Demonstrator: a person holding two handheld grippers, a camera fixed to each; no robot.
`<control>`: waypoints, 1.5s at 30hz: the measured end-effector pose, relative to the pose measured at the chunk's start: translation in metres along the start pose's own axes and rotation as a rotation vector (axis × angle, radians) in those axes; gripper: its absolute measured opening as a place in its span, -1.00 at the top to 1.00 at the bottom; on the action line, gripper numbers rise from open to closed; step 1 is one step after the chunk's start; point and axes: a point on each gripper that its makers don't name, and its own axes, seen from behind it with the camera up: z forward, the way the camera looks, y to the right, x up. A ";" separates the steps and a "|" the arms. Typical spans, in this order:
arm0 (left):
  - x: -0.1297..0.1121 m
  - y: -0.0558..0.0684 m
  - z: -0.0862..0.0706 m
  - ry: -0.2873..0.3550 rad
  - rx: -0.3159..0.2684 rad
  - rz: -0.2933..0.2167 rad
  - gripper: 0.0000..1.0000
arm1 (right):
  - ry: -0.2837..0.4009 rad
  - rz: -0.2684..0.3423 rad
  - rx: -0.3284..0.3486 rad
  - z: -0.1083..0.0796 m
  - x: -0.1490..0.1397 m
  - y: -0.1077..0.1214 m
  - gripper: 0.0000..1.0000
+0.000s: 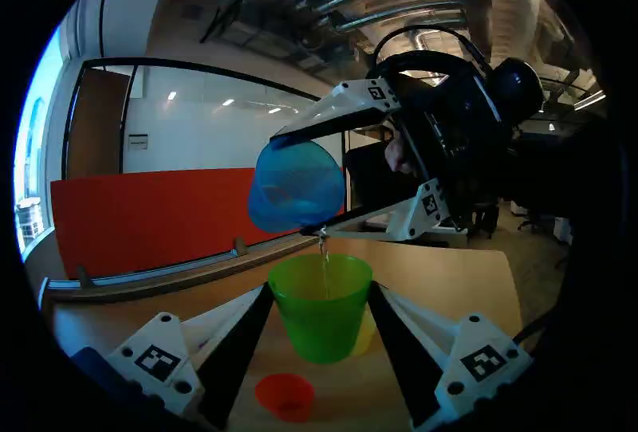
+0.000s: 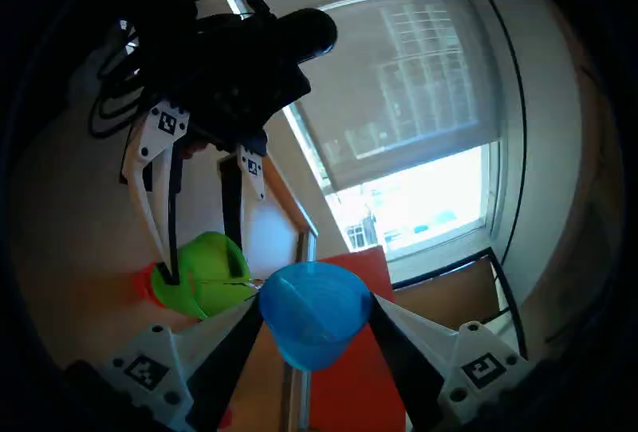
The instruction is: Pour water
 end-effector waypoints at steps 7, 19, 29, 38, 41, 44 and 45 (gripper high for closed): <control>0.000 0.000 0.000 0.001 0.000 0.000 -0.72 | 0.000 -0.007 -0.002 -0.001 0.001 -0.001 -0.85; 0.000 0.001 0.000 0.004 0.002 0.001 -0.72 | -0.002 -0.026 -0.007 0.001 0.000 0.001 -0.85; 0.001 0.001 0.000 0.004 0.002 0.003 -0.72 | -0.001 -0.036 -0.013 0.001 0.000 0.003 -0.85; 0.001 0.002 0.000 0.005 0.002 0.005 -0.72 | -0.004 -0.056 -0.014 0.001 0.000 0.002 -0.85; 0.001 0.001 0.000 0.005 0.002 0.005 -0.72 | -0.006 -0.063 -0.014 0.001 0.000 0.001 -0.85; 0.001 0.001 -0.001 0.006 0.003 0.005 -0.72 | -0.006 -0.069 -0.015 0.001 0.001 0.001 -0.85; 0.001 0.001 -0.001 0.007 0.003 0.005 -0.71 | -0.007 -0.071 -0.015 0.001 0.001 0.001 -0.85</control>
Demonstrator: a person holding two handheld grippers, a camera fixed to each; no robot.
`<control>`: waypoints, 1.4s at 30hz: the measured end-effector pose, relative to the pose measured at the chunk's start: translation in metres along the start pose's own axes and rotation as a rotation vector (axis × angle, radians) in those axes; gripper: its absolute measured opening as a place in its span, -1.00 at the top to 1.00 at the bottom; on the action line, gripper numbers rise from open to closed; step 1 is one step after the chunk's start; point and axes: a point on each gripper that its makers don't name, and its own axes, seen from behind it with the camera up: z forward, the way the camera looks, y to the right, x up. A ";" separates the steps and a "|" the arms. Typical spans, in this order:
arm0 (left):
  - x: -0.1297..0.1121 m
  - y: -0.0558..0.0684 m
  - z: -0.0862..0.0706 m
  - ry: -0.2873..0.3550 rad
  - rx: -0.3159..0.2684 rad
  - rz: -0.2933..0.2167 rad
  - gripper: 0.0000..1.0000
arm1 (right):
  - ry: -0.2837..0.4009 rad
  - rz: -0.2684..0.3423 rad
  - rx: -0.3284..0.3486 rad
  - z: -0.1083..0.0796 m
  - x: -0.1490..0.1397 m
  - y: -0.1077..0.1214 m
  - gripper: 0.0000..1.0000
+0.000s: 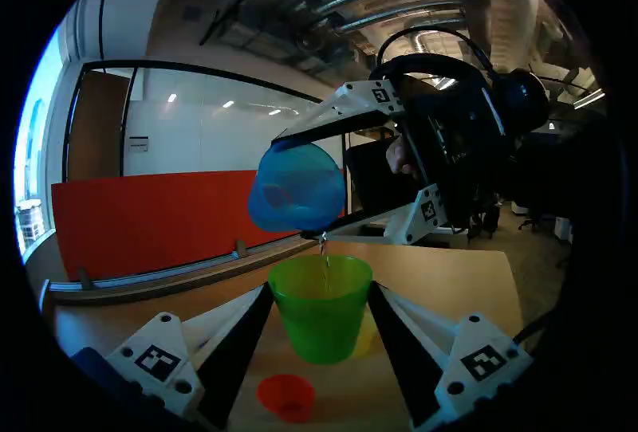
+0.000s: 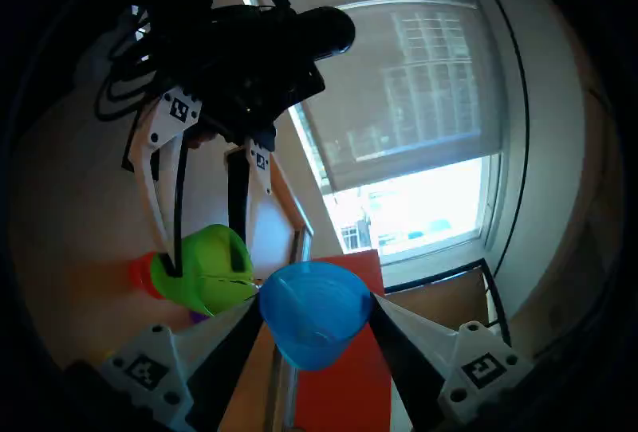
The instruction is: Pour water
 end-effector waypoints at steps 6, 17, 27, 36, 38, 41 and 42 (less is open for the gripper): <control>0.000 0.000 -0.001 0.001 0.001 0.001 -0.72 | -0.002 -0.010 -0.003 0.000 0.001 0.001 -0.85; 0.002 0.002 -0.001 0.003 0.000 0.002 -0.72 | -0.004 -0.028 -0.006 0.000 0.003 0.002 -0.85; 0.001 0.001 -0.001 0.003 0.002 0.004 -0.72 | -0.005 -0.042 -0.012 -0.001 0.005 0.003 -0.85; 0.000 0.001 -0.001 0.001 0.001 0.004 -0.72 | -0.004 -0.063 -0.013 -0.002 0.010 0.001 -0.85; 0.000 0.001 -0.001 0.000 0.002 0.005 -0.72 | -0.005 -0.068 -0.012 -0.001 0.011 0.000 -0.85; 0.000 0.001 -0.002 0.000 0.003 0.004 -0.72 | -0.003 -0.071 -0.011 -0.001 0.013 -0.002 -0.85; 0.000 0.000 -0.002 0.000 0.003 0.004 -0.72 | -0.003 -0.071 -0.011 -0.001 0.014 -0.002 -0.85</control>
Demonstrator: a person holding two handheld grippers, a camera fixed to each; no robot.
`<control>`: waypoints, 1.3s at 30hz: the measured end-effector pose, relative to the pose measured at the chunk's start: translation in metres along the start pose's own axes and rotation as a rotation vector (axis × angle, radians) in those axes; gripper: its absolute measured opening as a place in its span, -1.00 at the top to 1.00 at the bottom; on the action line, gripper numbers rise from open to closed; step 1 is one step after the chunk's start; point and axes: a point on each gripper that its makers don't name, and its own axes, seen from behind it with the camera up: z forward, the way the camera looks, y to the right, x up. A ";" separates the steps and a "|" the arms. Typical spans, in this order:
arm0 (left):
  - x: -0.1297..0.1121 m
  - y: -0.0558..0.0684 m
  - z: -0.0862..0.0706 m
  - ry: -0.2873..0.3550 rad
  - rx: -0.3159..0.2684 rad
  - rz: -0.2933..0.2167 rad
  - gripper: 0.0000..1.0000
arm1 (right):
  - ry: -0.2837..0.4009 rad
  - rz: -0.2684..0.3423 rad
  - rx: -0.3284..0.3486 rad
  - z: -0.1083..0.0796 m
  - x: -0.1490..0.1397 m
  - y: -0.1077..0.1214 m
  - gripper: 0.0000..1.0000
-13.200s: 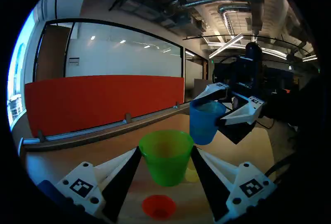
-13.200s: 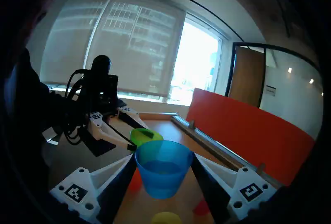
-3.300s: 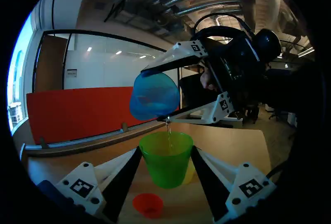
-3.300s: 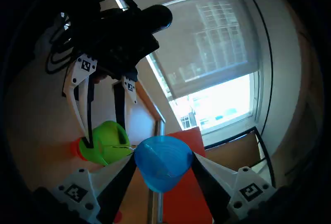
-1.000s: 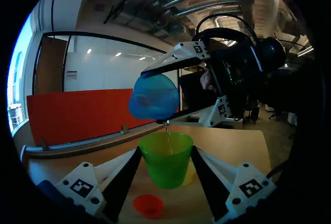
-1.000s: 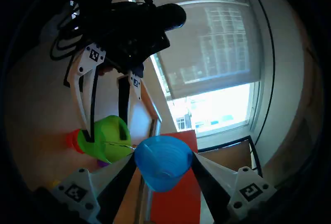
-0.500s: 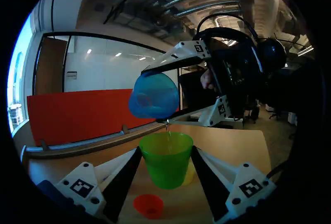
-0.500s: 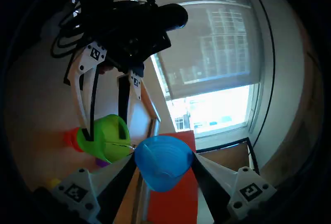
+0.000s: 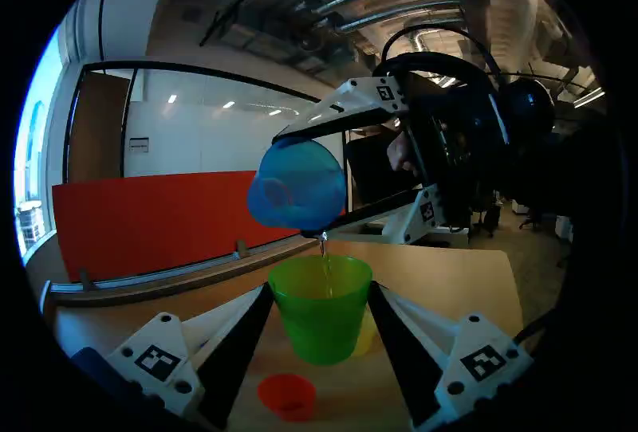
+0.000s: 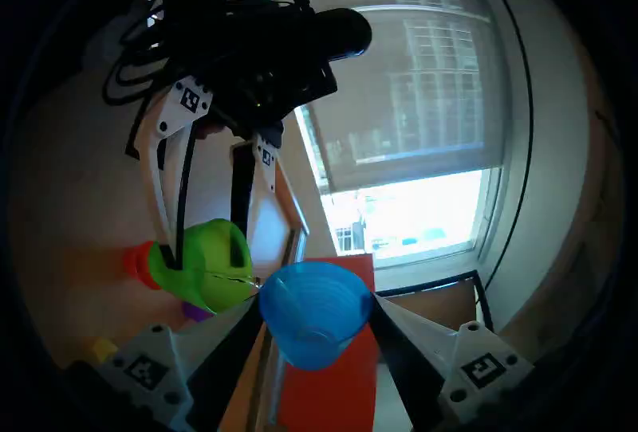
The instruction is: Pour water
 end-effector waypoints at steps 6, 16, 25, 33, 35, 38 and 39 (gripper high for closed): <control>-0.001 -0.001 0.000 0.000 0.001 -0.001 -0.72 | 0.002 -0.009 0.000 0.000 0.004 -0.001 -0.85; -0.003 -0.001 -0.001 -0.001 0.003 -0.003 -0.72 | 0.001 -0.028 0.000 -0.001 0.009 -0.003 -0.85; -0.004 -0.001 -0.001 -0.001 0.001 -0.004 -0.71 | -0.001 -0.051 0.001 0.000 0.014 -0.006 -0.84; -0.005 0.000 -0.002 0.000 -0.001 -0.005 -0.72 | -0.001 -0.058 0.001 0.000 0.018 -0.007 -0.84; -0.005 0.000 -0.002 0.000 -0.001 -0.005 -0.71 | -0.001 -0.060 0.001 -0.001 0.019 -0.007 -0.84; -0.005 0.000 -0.002 0.000 -0.002 -0.005 -0.71 | -0.002 -0.066 0.001 -0.002 0.020 -0.007 -0.84; -0.004 0.000 -0.002 0.001 -0.002 -0.004 -0.72 | -0.002 -0.069 0.001 -0.002 0.020 -0.007 -0.84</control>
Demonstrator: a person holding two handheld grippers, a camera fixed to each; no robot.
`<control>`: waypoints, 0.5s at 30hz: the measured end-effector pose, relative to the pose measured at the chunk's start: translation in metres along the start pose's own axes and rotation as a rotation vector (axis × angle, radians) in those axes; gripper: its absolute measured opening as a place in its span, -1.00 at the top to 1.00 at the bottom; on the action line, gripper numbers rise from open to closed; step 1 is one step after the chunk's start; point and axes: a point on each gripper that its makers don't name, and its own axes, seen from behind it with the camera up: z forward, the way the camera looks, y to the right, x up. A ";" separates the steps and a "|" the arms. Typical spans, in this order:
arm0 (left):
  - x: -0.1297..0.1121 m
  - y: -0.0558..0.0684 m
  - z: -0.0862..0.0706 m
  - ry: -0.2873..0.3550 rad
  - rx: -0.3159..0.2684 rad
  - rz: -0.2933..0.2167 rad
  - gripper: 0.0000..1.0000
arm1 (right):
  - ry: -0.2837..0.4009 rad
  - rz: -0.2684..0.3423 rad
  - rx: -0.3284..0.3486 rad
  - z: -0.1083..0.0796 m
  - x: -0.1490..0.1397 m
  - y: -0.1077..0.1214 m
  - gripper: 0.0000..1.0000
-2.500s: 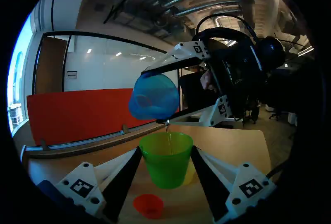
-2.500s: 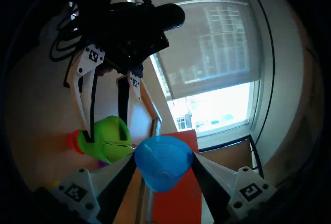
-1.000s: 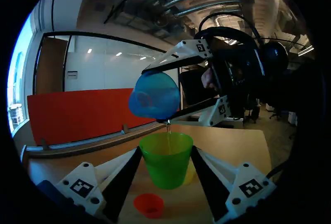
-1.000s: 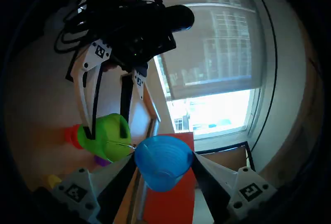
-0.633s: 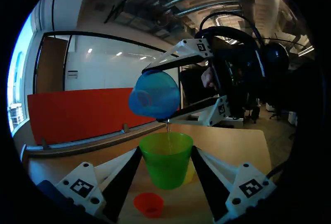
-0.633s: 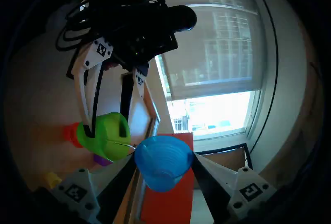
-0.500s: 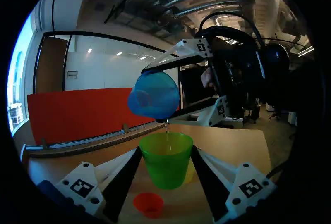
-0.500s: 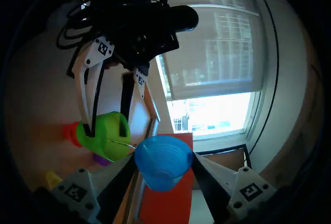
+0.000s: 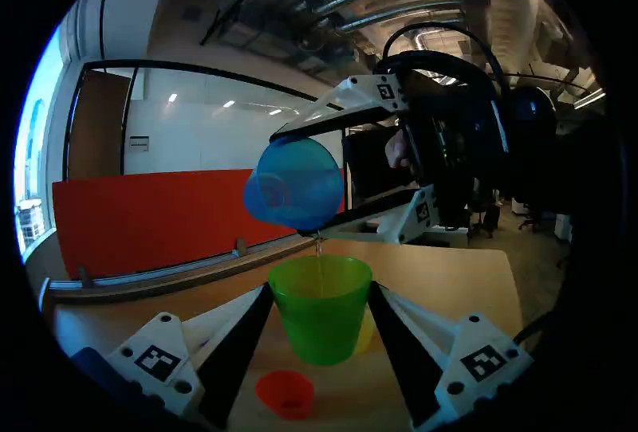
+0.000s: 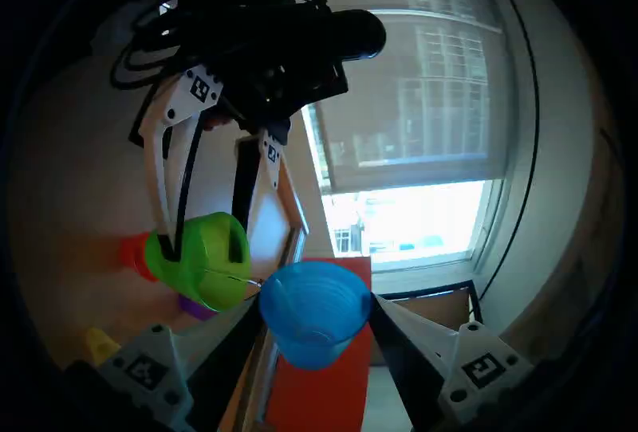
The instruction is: Pour water
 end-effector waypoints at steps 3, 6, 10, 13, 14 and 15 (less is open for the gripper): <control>0.001 0.001 0.000 0.001 -0.001 0.000 -0.71 | -0.001 -0.007 0.000 0.000 0.000 0.000 -0.85; 0.001 0.001 0.000 0.002 -0.003 0.000 -0.71 | -0.002 -0.011 0.000 -0.001 0.000 0.000 -0.84; 0.001 0.001 0.000 0.002 -0.002 0.000 -0.71 | -0.002 -0.015 0.001 0.000 -0.002 -0.001 -0.84; 0.001 0.001 0.001 0.002 -0.003 0.000 -0.71 | -0.004 -0.021 0.000 0.000 -0.004 0.000 -0.84; 0.001 0.001 0.001 0.002 -0.003 0.001 -0.71 | -0.004 -0.025 -0.001 0.001 -0.004 0.000 -0.84; 0.001 0.001 0.001 0.003 -0.003 0.001 -0.71 | -0.004 -0.028 -0.001 0.001 -0.005 0.000 -0.85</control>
